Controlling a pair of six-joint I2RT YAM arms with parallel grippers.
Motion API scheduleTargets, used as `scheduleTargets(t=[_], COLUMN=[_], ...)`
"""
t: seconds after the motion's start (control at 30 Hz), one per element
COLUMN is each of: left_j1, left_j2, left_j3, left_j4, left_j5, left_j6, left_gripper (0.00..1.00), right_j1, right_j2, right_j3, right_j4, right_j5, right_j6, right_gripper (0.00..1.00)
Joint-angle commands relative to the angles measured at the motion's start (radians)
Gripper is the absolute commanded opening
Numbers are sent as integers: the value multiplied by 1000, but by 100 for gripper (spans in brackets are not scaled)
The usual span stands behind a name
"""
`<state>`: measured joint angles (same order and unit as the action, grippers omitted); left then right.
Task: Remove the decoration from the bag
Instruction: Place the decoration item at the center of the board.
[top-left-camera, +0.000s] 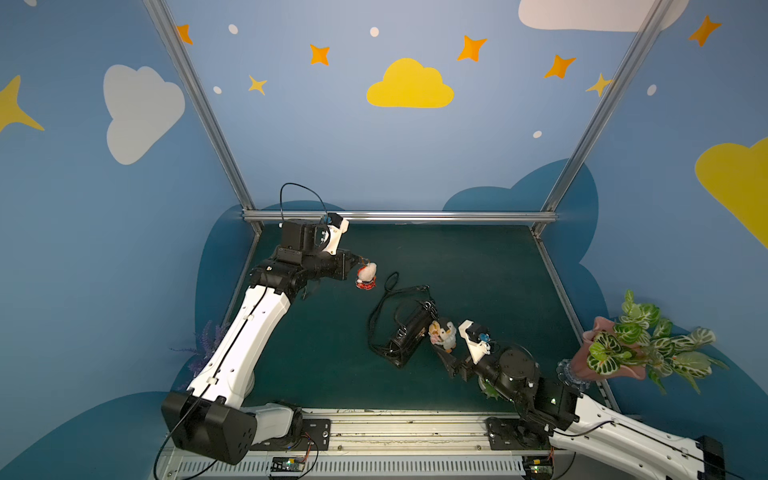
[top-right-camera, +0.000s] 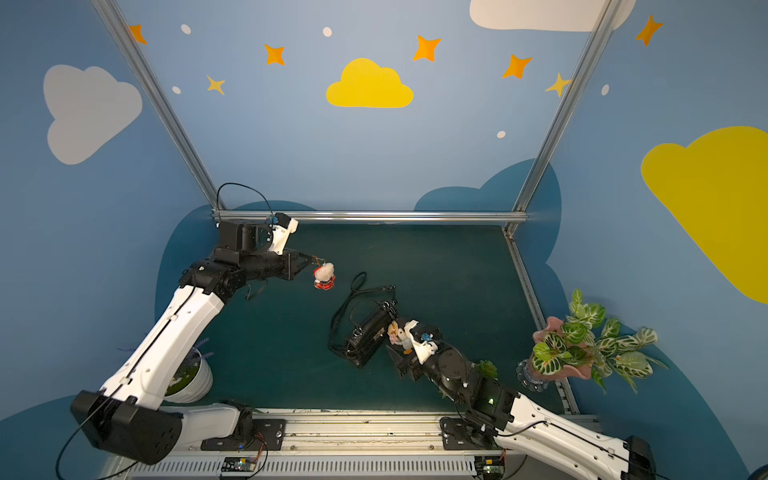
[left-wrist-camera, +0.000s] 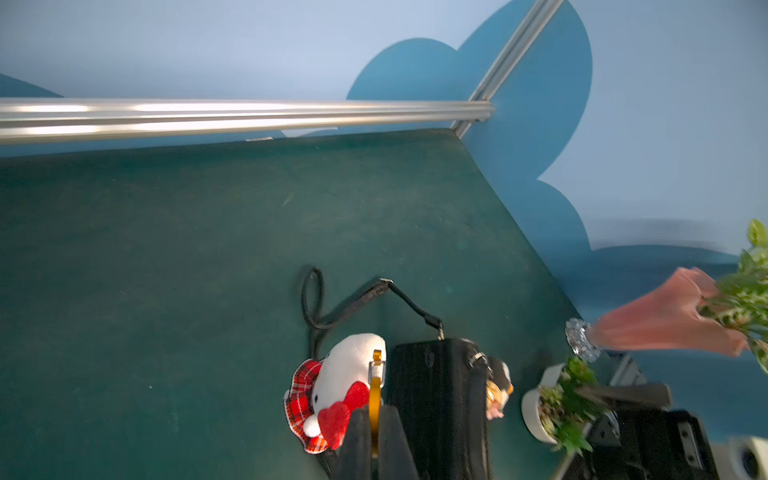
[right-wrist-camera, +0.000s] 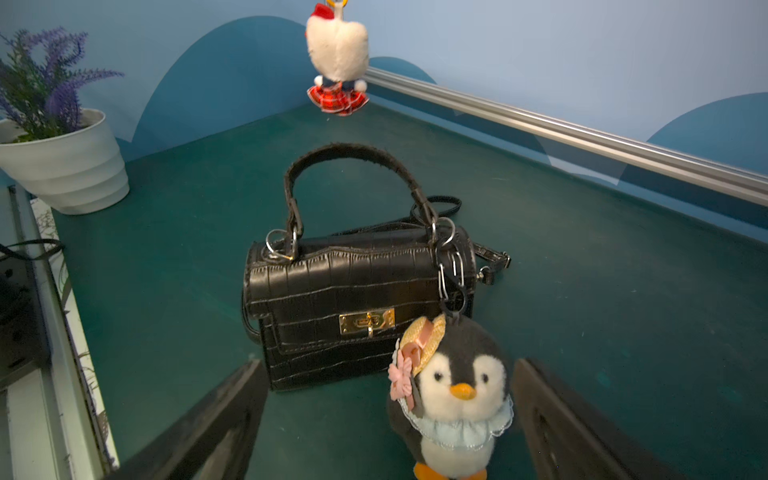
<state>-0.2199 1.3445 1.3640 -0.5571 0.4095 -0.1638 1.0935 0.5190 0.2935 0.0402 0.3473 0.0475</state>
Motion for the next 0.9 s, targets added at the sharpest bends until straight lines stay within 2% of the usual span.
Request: scheduleTargets(t=[0.0,0.13,0.37,0.7,0.87], left_j1=[4,-1,1,50,71], left_j2=[99,259,524,625,632], left_j3=[32,58,134,102,82], left_j4=[136,225,288,204,214], left_j5=[-5,-33,34,-87,-90], left_j6=[-50,-81,-109,-51,-48], left_gripper=[3,3,3,3,27], right_j1=[-6,-6,-10,-15,-22], right_j2=[22,36,43,20,-5], right_j3=[-2,-16,-31,-37,-34], right_j4=[54,79,99,74,50], right_j5=[-23,-18,-18,33,41], right_j6=[1,1,10,18,22], right_gripper=[97,97,97,97,97])
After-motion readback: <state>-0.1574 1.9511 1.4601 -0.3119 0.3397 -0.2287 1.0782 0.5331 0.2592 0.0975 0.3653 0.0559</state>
